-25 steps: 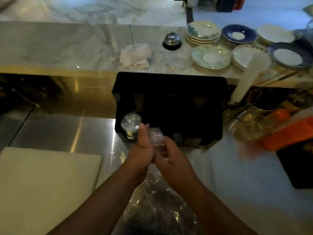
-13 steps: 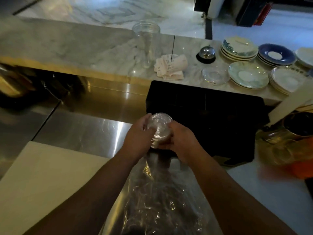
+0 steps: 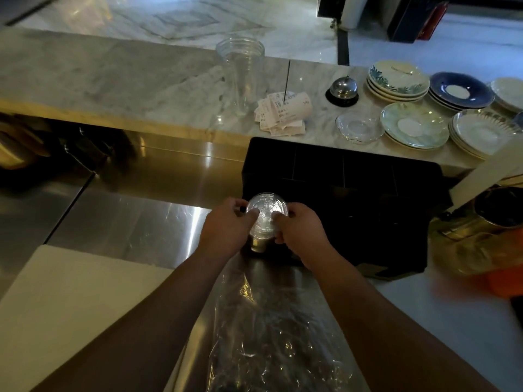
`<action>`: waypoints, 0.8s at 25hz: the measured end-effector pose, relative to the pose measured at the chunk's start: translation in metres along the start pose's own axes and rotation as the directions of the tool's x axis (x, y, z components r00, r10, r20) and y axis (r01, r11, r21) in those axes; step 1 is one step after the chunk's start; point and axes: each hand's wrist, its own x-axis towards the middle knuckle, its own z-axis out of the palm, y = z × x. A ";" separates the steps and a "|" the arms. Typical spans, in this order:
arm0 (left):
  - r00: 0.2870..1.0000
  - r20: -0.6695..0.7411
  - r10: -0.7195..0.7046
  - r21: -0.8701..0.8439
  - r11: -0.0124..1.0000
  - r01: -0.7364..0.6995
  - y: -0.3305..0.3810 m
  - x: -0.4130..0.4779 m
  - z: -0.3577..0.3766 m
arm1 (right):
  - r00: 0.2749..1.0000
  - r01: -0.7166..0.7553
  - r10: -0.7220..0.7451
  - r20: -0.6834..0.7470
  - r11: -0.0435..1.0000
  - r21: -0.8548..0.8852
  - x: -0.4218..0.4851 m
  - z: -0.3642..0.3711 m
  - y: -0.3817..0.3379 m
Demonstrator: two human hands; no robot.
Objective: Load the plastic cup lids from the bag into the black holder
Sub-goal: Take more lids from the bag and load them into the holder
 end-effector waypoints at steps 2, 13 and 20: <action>1.000 -0.021 0.019 0.071 0.997 -0.017 -0.001 0.004 0.006 | 0.994 0.041 -0.050 -0.094 0.994 -0.097 0.004 0.004 -0.002; 0.922 0.032 0.385 0.428 0.828 -0.361 -0.027 -0.003 0.020 | 0.917 0.223 -0.369 -0.150 0.787 -0.575 0.001 0.021 0.008; 0.860 0.152 0.487 0.640 0.615 -0.461 -0.039 0.002 0.013 | 0.776 0.382 -0.622 0.109 0.325 -0.865 -0.007 0.003 0.033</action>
